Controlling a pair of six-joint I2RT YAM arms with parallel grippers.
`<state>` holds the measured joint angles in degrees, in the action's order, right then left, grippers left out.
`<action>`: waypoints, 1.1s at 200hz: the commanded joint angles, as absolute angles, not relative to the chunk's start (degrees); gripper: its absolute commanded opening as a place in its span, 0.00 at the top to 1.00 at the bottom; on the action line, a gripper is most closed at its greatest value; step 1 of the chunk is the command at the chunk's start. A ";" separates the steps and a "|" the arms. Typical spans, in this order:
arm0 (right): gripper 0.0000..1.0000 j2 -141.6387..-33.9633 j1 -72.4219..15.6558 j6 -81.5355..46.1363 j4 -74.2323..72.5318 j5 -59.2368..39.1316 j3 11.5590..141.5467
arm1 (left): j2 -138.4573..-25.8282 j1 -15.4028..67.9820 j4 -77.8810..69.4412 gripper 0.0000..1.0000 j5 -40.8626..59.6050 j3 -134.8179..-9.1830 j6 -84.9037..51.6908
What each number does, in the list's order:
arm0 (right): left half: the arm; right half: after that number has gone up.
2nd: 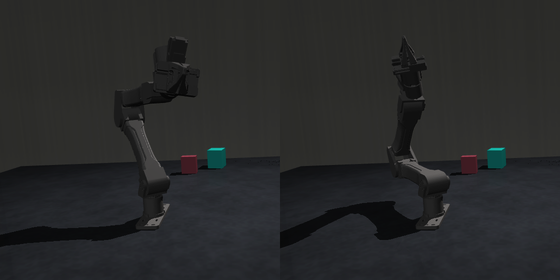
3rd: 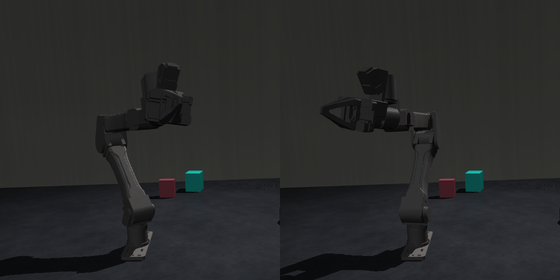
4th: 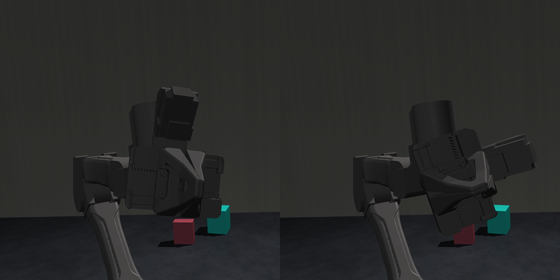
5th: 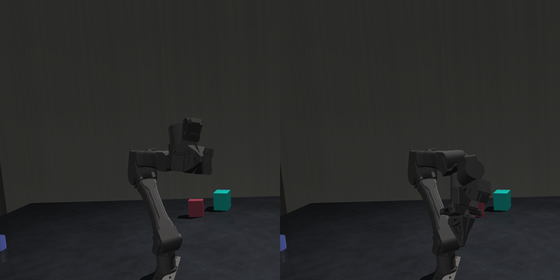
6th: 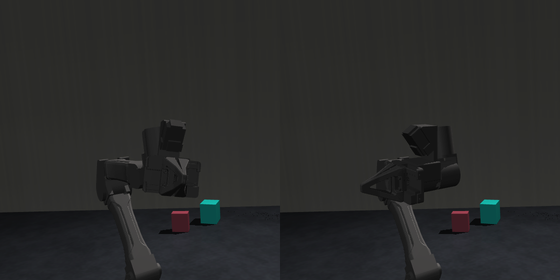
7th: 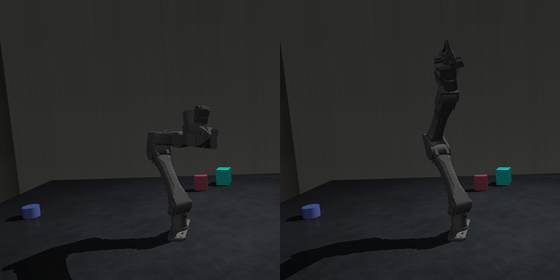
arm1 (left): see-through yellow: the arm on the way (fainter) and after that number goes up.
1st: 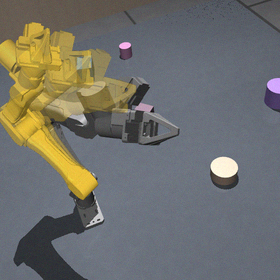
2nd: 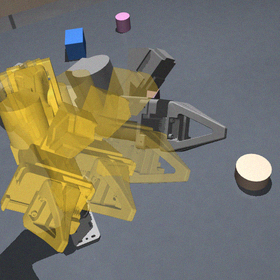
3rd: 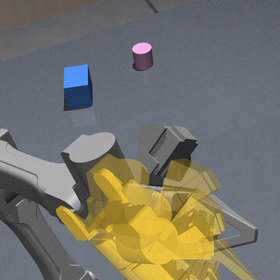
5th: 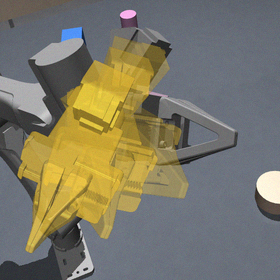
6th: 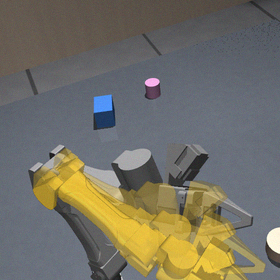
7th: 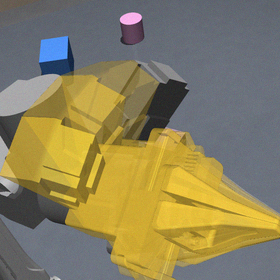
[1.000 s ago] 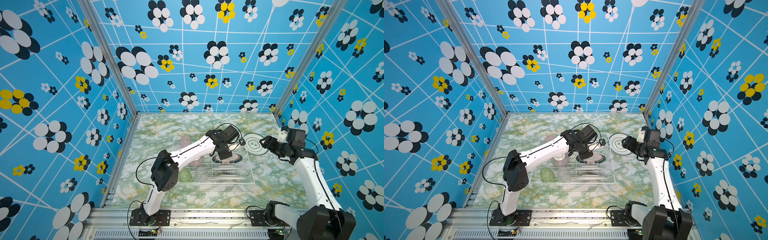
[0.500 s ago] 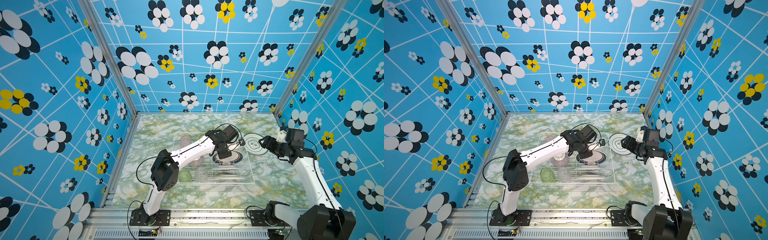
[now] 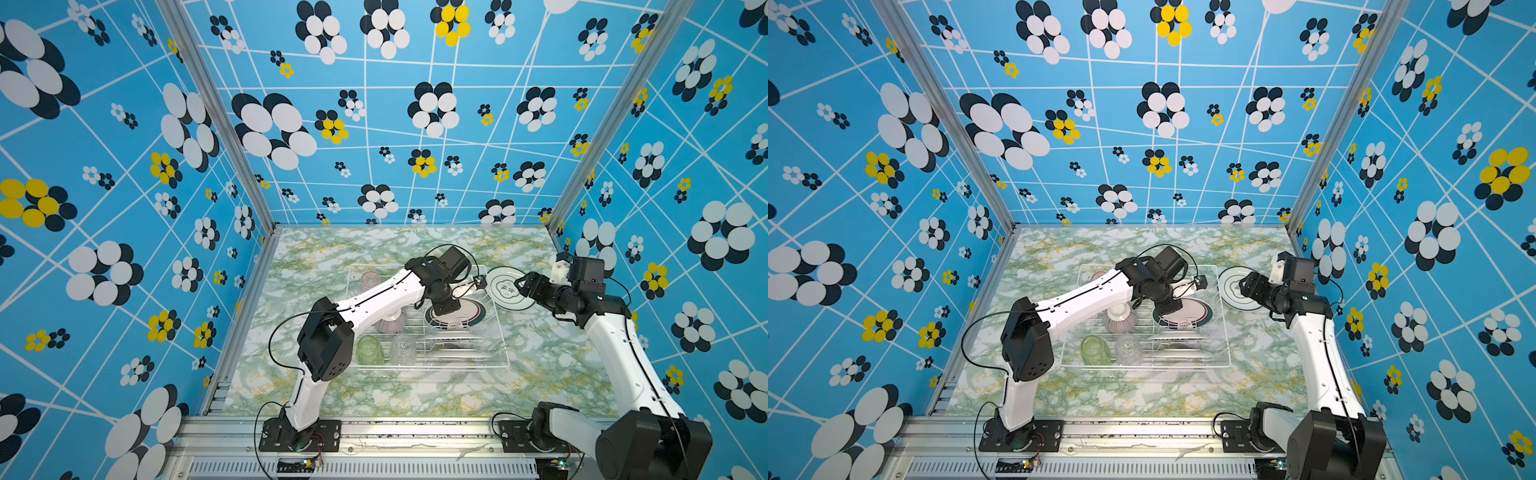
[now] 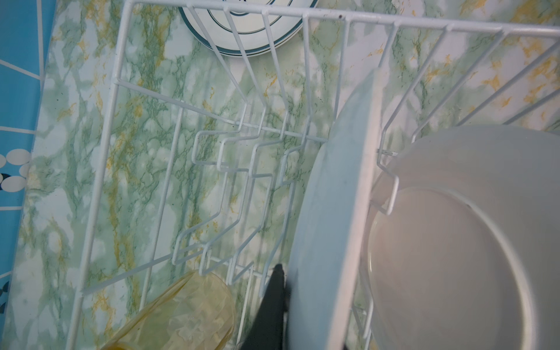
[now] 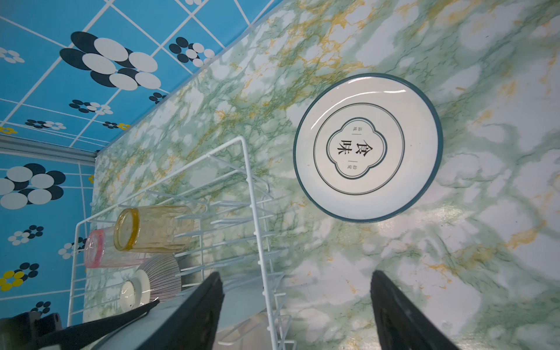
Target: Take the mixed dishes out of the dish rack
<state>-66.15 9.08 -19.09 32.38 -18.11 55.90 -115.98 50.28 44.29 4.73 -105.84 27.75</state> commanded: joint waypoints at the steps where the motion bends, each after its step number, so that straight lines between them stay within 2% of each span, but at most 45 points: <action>1: 0.22 -66.20 8.20 -19.78 30.85 -18.18 55.80 | -111.30 47.22 44.43 0.97 5.89 -106.17 21.22; 76: 0.22 -64.26 7.13 -19.79 28.05 -21.45 54.35 | -106.33 42.36 40.40 0.95 12.09 -104.94 17.05; 101: 0.23 -62.93 6.86 -19.78 24.93 -26.56 52.69 | -106.33 41.72 40.08 0.95 14.12 -105.50 15.57; 168: 0.28 -59.57 6.21 -21.99 15.00 -44.60 49.57 | -105.02 33.06 31.75 0.94 41.39 -106.03 0.10; 197: 0.30 -59.39 5.50 -23.61 11.28 -47.81 48.54 | -105.42 30.60 23.58 0.93 52.34 -104.23 -7.92; 220: 0.31 -60.43 4.37 -25.37 8.26 -48.80 48.33 | -106.61 30.41 19.99 0.93 56.24 -104.42 -12.08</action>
<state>-59.92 5.65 -22.96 13.43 -44.62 49.08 -107.18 30.20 28.08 45.36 -104.62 -4.60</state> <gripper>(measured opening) 0.693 0.108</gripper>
